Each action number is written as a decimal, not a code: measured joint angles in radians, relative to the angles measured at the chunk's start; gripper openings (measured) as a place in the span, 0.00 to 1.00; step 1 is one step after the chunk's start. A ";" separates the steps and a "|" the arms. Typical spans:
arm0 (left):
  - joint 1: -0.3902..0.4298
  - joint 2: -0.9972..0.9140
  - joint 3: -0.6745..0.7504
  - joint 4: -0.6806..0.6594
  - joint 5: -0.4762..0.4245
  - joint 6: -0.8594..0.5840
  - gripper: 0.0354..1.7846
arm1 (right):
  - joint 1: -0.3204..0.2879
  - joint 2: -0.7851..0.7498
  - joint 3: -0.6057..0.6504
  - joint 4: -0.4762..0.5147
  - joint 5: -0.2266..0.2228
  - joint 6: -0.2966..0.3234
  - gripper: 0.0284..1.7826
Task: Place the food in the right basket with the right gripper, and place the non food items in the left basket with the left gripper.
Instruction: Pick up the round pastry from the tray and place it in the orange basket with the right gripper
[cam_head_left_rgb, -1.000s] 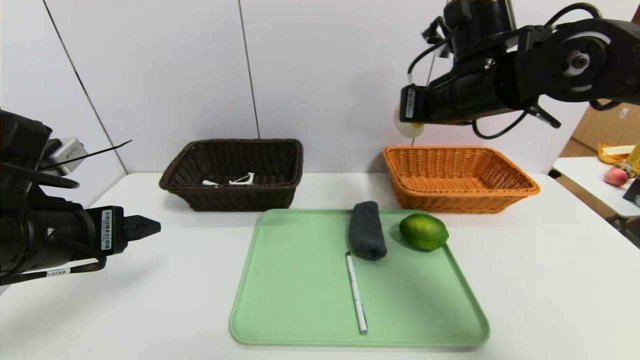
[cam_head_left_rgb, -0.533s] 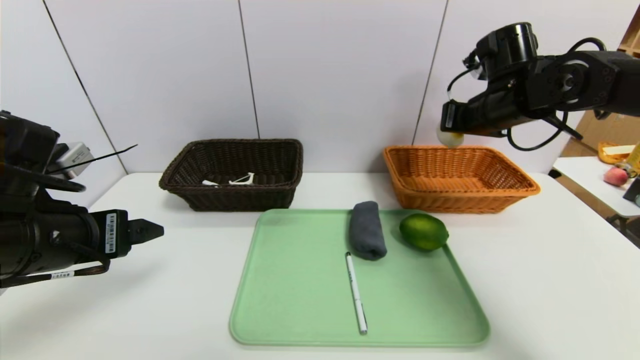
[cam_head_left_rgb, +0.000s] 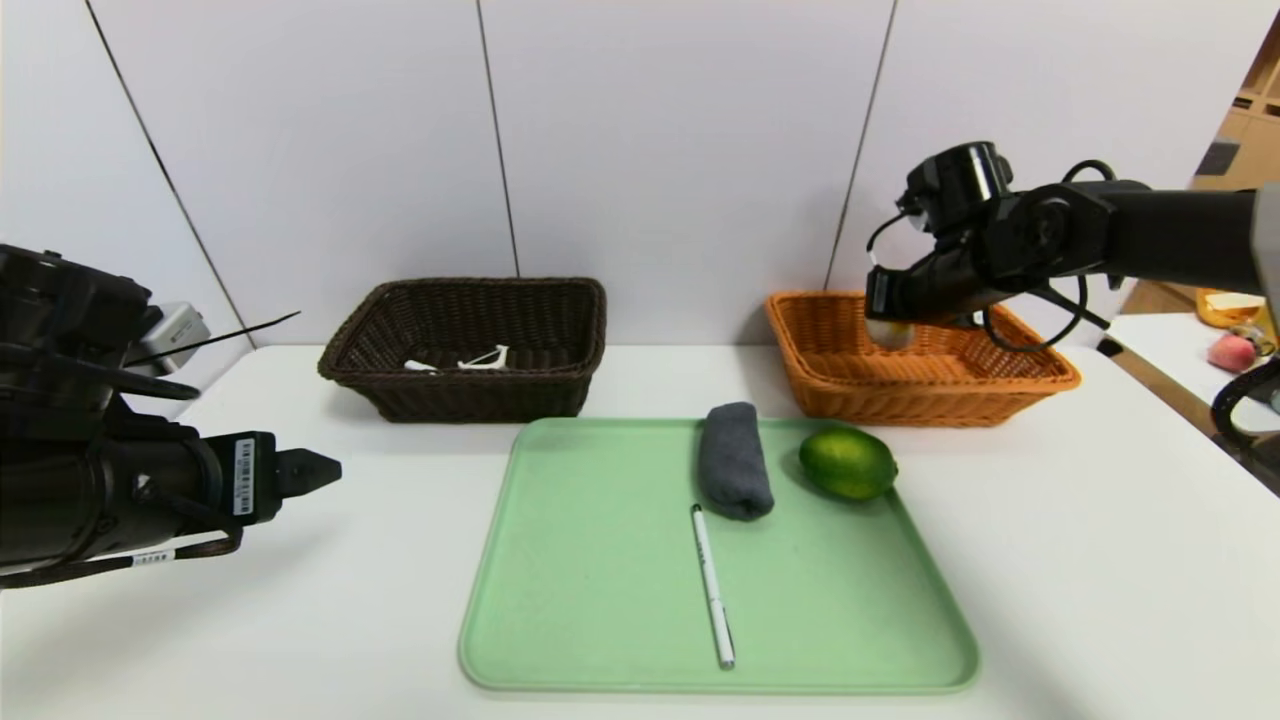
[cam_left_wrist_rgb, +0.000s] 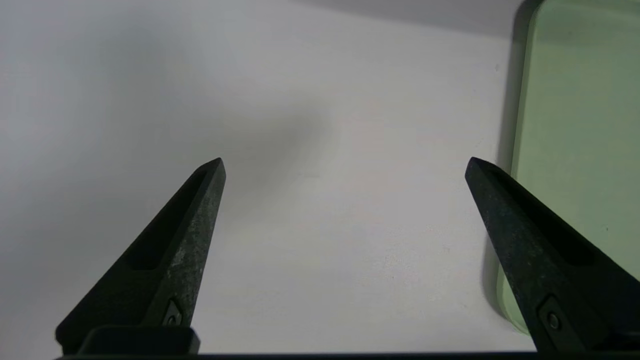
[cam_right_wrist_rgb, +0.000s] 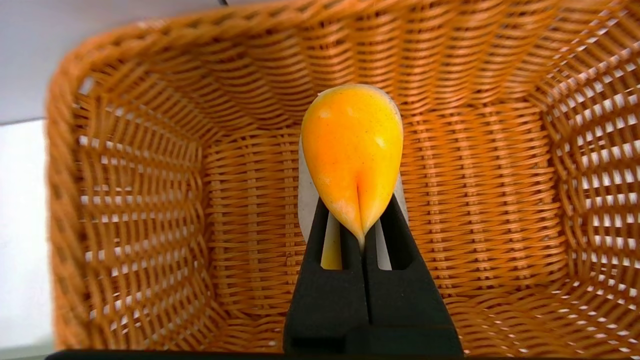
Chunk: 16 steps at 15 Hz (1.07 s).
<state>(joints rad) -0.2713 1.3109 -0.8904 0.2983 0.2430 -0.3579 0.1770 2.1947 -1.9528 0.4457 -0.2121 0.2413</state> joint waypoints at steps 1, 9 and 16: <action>0.001 0.001 0.002 -0.002 -0.001 0.000 0.94 | -0.001 0.016 0.000 0.001 0.000 0.001 0.02; 0.002 0.013 0.011 -0.004 0.001 0.000 0.94 | -0.012 0.083 0.000 -0.044 0.000 0.005 0.25; 0.001 0.013 0.001 -0.004 0.000 0.001 0.94 | -0.015 0.049 0.000 -0.032 0.000 0.003 0.67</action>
<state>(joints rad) -0.2698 1.3243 -0.8889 0.2938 0.2428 -0.3564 0.1621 2.2436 -1.9526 0.4136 -0.2117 0.2443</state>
